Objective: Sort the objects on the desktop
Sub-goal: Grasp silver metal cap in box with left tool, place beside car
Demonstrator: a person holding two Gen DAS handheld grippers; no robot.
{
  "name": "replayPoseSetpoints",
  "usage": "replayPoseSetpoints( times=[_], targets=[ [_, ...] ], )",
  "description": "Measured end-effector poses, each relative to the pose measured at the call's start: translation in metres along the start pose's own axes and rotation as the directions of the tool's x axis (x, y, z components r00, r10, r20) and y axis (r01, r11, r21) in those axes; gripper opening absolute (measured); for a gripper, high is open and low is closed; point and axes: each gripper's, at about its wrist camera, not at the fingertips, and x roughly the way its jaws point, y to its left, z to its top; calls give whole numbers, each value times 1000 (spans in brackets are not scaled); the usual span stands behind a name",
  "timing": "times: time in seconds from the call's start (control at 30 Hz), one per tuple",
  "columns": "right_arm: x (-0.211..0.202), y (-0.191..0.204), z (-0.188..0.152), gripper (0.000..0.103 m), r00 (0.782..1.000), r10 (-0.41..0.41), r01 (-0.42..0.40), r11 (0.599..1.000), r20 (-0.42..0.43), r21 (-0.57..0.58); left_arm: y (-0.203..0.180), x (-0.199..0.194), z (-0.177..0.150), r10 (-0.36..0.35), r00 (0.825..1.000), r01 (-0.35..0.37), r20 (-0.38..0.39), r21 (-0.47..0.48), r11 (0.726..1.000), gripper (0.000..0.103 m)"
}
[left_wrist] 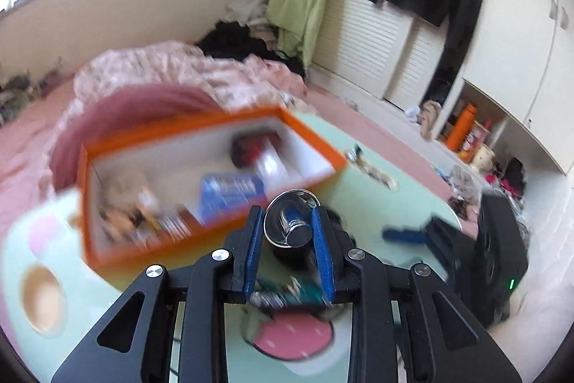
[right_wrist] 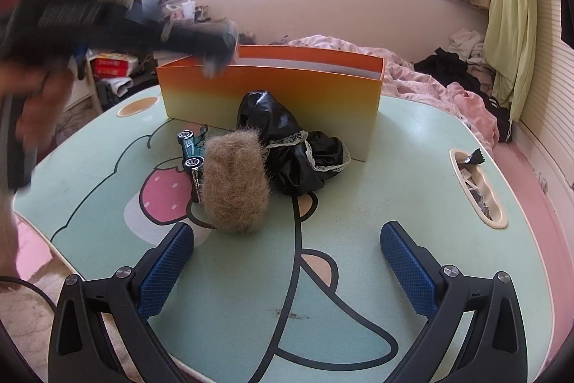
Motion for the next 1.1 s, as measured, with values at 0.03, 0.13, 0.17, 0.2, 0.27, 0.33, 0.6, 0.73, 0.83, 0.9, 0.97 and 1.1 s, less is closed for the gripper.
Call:
replayPoseSetpoints(
  times=[0.03,0.13,0.17,0.2,0.27,0.33,0.6,0.73,0.83,0.9,0.97,1.1],
  targets=[
    [0,0,0,103,1000,1,-1,1000,0,0,0,3,-6,-12,1000,12,1,-17,1000,29],
    [0,1,0,103,1000,0,0,1000,0,0,4,14,-17,1,1000,0,20,-46,999,29],
    [0,1,0,103,1000,0,0,1000,0,0,5,17,-19,15,1000,-14,21,-50,999,38],
    [0,2,1,103,1000,-1,1,1000,1,-1,5,19,-19,42,999,-41,24,-57,998,55],
    [0,1,-1,103,1000,-1,1,1000,1,0,-1,11,-25,73,996,-69,52,-77,995,72],
    [0,1,-1,103,1000,0,0,1000,1,1,2,-3,-30,80,992,-70,94,-106,992,74],
    [0,0,-1,103,1000,-2,2,1000,2,1,-2,-16,-75,296,940,-325,-169,-183,928,82],
    [0,1,-1,103,1000,-2,2,1000,2,-1,-15,-1,-86,364,917,-382,-162,-96,919,85],
    [0,1,-2,103,1000,-1,1,1000,2,2,-23,6,-91,423,897,-436,-128,-98,895,95],
    [0,1,-2,103,1000,-2,2,1000,3,0,-22,7,-91,428,892,-444,-144,-116,888,102],
    [-1,1,-1,103,1000,4,-4,1000,-3,0,-19,7,-92,433,890,-451,-143,-124,884,102],
    [-16,-11,12,84,997,78,-78,997,21,28,-16,6,-96,437,891,-451,-123,-131,883,102]
  ],
)
